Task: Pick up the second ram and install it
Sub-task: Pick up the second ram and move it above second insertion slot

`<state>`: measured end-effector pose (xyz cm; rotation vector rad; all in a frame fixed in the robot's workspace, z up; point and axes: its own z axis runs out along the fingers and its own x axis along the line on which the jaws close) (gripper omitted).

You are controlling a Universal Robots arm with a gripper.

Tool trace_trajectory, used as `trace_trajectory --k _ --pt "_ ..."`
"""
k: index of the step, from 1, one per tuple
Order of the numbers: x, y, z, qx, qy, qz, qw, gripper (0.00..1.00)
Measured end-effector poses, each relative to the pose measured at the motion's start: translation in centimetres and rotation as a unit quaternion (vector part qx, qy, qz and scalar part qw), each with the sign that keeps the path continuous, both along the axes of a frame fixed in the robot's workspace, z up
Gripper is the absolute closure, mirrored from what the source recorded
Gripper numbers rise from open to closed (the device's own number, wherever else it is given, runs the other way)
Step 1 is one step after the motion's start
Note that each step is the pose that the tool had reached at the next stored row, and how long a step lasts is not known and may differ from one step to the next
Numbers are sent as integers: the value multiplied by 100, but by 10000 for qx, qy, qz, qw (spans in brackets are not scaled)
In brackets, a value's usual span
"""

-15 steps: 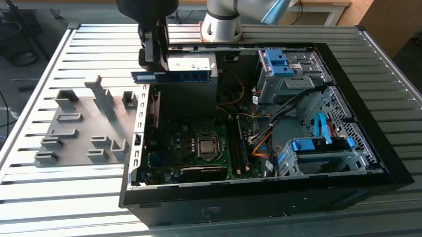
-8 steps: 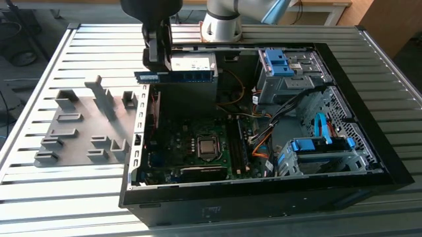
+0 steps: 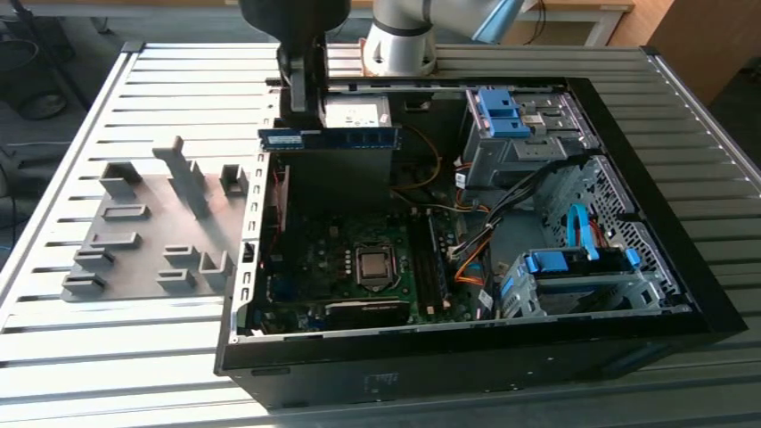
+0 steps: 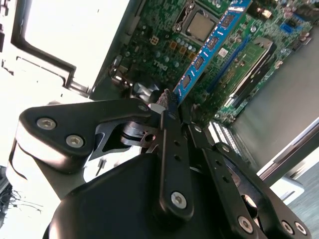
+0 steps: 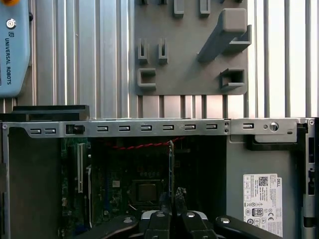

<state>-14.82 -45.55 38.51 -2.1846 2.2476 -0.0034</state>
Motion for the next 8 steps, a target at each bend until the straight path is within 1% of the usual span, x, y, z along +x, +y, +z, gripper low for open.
trace_trajectory --k 8 --pt "228 0 -5 0 0 0 10000 86"
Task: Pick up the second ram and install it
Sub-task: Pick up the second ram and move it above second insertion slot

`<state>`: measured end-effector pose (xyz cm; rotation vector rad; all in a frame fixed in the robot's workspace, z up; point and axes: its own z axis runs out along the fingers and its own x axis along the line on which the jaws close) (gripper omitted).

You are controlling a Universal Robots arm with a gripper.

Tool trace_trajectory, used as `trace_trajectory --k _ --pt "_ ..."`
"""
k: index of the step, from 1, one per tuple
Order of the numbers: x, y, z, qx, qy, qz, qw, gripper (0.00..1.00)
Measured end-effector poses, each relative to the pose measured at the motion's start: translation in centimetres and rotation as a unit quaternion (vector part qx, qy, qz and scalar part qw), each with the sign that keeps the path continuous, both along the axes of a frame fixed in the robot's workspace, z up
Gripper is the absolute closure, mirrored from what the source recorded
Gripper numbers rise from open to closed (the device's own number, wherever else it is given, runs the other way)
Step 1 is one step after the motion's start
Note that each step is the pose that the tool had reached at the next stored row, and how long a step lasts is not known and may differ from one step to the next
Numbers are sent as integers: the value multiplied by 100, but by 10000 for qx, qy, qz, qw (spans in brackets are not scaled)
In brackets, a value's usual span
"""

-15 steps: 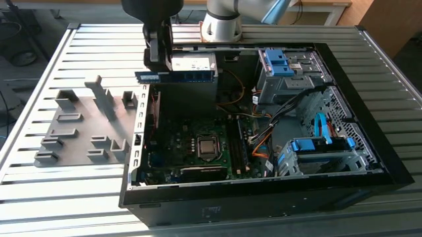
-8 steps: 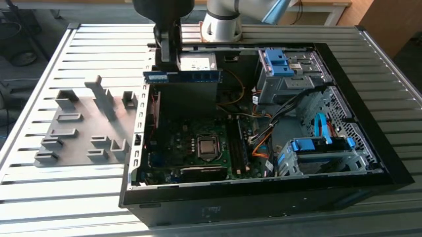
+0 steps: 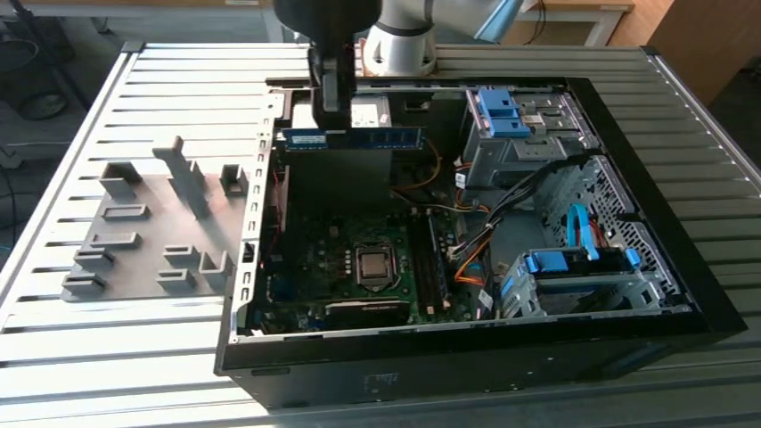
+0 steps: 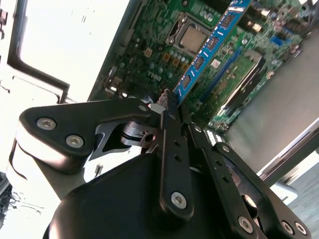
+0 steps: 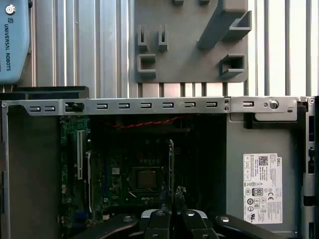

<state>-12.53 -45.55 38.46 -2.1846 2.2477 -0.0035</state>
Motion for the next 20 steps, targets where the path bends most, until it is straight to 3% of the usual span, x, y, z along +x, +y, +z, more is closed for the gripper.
trace_trajectory --k 16,20 --pt "677 1 -19 0 0 0 10000 86" --pt "711 0 -20 0 0 -1 10000 86"
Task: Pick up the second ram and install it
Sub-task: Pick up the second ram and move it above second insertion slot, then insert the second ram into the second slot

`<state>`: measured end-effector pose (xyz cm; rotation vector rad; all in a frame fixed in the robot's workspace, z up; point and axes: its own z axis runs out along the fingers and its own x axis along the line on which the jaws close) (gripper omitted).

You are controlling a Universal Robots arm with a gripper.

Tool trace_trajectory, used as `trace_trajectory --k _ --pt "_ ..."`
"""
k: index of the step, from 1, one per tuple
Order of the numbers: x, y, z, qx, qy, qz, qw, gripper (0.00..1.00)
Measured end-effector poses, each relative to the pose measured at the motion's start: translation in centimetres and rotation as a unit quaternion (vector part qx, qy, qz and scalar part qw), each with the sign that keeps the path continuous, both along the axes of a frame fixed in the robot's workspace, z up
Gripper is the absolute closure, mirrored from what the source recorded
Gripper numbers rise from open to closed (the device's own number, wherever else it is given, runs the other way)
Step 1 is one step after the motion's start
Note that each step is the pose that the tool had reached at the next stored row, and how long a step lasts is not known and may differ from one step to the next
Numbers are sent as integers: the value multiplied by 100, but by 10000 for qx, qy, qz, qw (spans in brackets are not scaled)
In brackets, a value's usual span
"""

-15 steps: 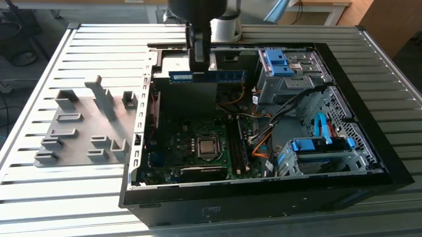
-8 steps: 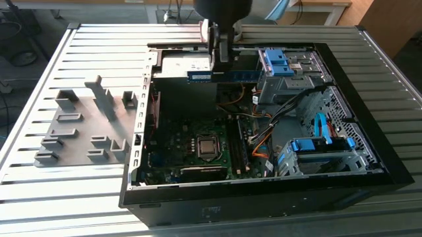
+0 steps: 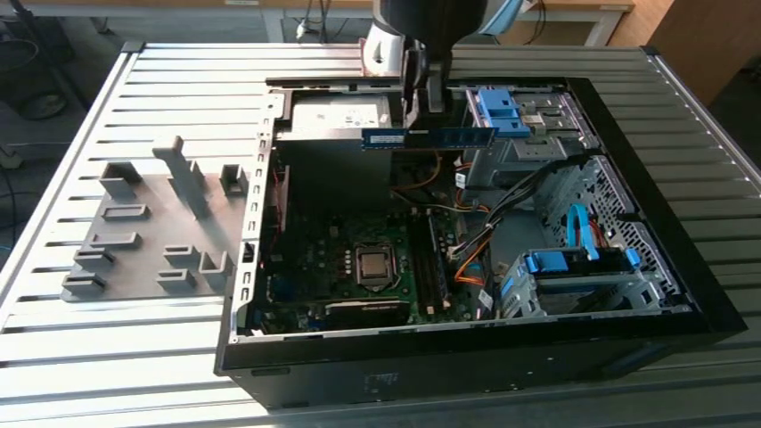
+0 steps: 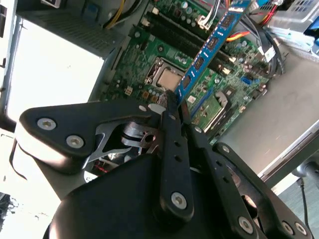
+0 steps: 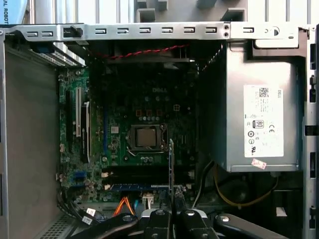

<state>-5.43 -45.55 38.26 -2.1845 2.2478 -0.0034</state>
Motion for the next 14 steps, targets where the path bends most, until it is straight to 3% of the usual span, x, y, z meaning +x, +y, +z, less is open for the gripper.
trace_trajectory --k 6,10,14 --pt "6 1 -1 -5 0 -36 10000 86" --pt "6 1 -3 -9 0 -379 9993 86" --pt "6 1 -8 -9 1 -741 9973 86"
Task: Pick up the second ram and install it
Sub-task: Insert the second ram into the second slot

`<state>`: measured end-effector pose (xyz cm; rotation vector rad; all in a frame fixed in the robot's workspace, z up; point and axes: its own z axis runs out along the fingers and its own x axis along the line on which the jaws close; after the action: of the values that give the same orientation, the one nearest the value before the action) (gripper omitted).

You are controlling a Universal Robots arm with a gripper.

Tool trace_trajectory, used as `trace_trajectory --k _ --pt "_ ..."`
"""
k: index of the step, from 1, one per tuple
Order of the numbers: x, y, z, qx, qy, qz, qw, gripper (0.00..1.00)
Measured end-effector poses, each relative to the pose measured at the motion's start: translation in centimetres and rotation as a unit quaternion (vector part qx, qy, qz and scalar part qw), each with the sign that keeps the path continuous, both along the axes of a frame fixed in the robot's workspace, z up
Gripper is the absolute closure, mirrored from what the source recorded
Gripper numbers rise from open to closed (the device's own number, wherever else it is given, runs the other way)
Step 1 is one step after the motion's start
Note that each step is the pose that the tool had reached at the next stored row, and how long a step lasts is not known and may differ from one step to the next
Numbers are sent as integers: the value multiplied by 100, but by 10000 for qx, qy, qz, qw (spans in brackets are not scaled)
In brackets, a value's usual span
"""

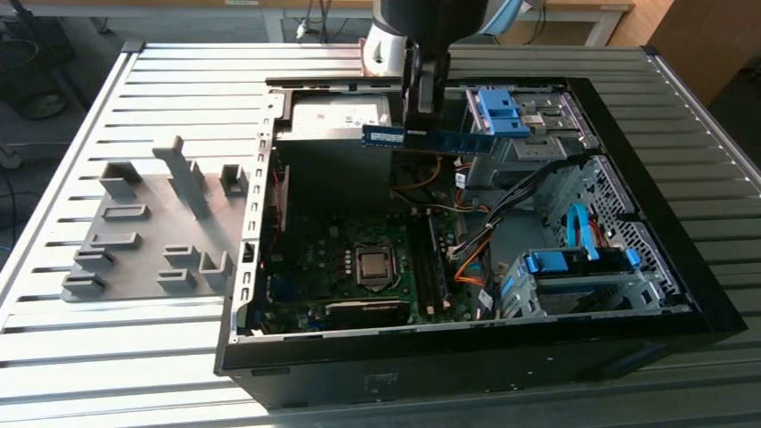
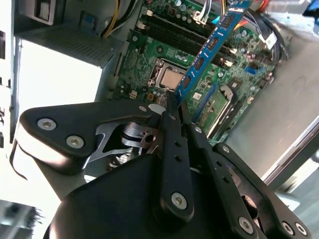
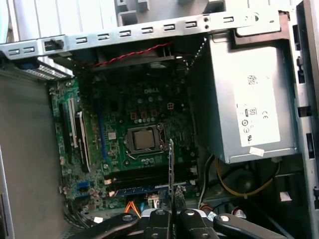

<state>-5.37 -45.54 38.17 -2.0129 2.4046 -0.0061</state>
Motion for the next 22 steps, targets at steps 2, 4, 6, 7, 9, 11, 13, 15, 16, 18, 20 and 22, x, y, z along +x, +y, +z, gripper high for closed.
trace_trajectory --k 2,4,6,7,9,11,13,15,16,18,20,22 --pt "0 0 -4 0 0 -188 9998 86" --pt "0 0 -8 0 0 -368 9993 86" --pt "0 0 -12 0 0 -547 9985 86" --pt "0 0 -15 0 0 -637 9980 86" --pt "0 0 -20 0 0 -822 9966 86" --pt "0 0 -25 0 0 -1001 9950 86" --pt "0 0 -28 -1 0 -1179 9930 86" --pt "0 0 -31 -1 0 -1361 9907 86" --pt "0 0 -32 0 0 -1450 9894 86" --pt "0 0 -36 0 0 -1635 9865 86" --pt "0 0 -40 0 0 -1798 9837 86" --pt "0 0 -43 0 -1 -1958 9807 86"
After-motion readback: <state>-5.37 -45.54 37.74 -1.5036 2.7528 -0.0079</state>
